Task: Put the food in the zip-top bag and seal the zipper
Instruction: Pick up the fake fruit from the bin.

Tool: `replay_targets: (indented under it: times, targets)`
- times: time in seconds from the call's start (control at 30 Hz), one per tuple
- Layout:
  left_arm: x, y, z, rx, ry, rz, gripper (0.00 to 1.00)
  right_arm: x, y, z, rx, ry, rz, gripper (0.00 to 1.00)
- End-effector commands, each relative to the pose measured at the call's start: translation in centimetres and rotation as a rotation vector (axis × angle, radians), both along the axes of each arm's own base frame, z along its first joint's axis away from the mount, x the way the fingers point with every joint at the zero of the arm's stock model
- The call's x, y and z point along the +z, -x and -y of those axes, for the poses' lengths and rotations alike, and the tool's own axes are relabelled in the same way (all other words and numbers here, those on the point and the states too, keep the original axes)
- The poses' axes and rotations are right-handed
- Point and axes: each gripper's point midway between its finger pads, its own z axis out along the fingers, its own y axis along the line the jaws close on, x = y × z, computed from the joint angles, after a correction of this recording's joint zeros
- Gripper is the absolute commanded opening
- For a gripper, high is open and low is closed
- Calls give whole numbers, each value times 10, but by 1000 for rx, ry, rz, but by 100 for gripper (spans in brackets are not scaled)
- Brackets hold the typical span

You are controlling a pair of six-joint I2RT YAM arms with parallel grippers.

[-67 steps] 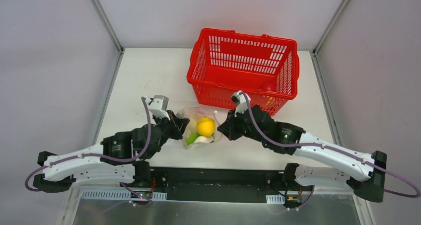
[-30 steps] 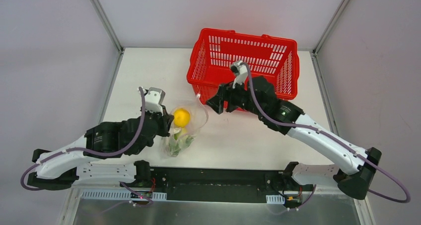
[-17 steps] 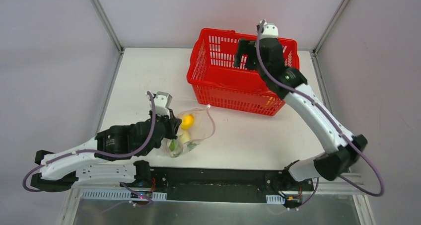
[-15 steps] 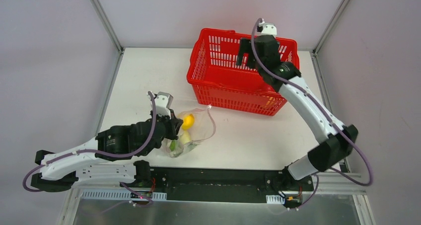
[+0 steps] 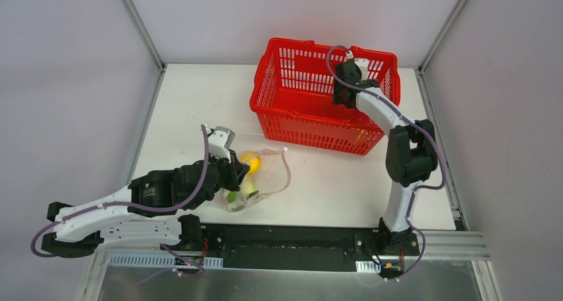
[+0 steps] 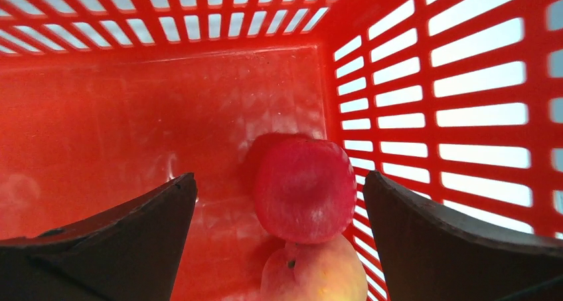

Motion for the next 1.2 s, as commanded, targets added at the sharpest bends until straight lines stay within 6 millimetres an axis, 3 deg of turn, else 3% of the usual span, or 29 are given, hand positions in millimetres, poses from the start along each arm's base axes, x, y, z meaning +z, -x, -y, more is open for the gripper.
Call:
replay_targets:
  times: [0.0,0.37,0.47,0.53,0.63,0.7,0.83,0.87,1.03,1.1,1.17]
  targets:
    - [12,-1,-4,6,59,23,0,-1,-21,11,-77,14,59,100]
    - [13,-2,-13,27,77,32,0,-41,-32,29,-127,36,-9,98]
    - [12,-2,-13,33,78,32,0,-58,-31,28,-125,16,-7,93]
    - [11,-1,-12,24,77,24,0,-68,-29,33,-142,17,-16,82]
    - [9,2,-10,12,84,12,0,-78,-22,23,-112,-46,-48,69]
    - [10,1,-12,16,87,15,0,-79,-16,19,-109,-82,-55,67]
    - [10,1,-13,20,94,19,0,-68,-10,15,-83,-109,-48,77]
    - [11,2,-13,14,101,17,0,-68,-8,12,-64,-119,-59,75]
    - [19,6,-8,-19,150,24,0,-65,-2,-20,85,-247,-104,52]
    - [17,5,-9,-13,145,24,0,-52,-1,-39,148,-336,-103,41]
    - [13,4,-8,-5,135,19,0,-31,1,-58,219,-421,-76,36]
